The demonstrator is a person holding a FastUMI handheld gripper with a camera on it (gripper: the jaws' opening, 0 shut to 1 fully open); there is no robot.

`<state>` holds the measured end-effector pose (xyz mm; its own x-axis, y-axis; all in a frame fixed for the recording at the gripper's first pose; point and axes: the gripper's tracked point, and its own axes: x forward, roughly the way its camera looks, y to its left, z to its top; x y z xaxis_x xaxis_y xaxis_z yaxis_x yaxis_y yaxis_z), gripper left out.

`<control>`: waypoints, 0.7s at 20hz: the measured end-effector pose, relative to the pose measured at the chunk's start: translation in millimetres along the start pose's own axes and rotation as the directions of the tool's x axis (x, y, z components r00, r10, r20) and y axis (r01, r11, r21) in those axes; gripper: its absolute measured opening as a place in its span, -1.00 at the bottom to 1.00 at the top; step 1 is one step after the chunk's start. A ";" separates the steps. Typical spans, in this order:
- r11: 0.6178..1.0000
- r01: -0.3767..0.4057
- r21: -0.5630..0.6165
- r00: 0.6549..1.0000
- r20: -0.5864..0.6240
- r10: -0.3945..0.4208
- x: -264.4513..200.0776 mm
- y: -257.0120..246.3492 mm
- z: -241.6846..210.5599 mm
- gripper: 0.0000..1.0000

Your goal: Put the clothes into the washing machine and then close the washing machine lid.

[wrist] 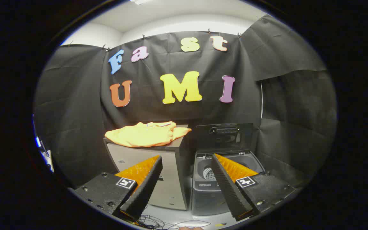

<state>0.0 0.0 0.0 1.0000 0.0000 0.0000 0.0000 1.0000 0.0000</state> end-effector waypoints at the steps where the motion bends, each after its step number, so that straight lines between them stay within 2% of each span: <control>1: 1.000 -0.001 0.000 1.000 0.003 0.001 -0.4 0.0 0.8 0.99; 14: 1.000 0.001 0.011 1.000 -0.009 -0.001 -4.9 11.2 -3.2 0.98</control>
<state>-4.9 11.2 -3.2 1.0000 -0.0008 -0.0088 0.0009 0.9999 0.0112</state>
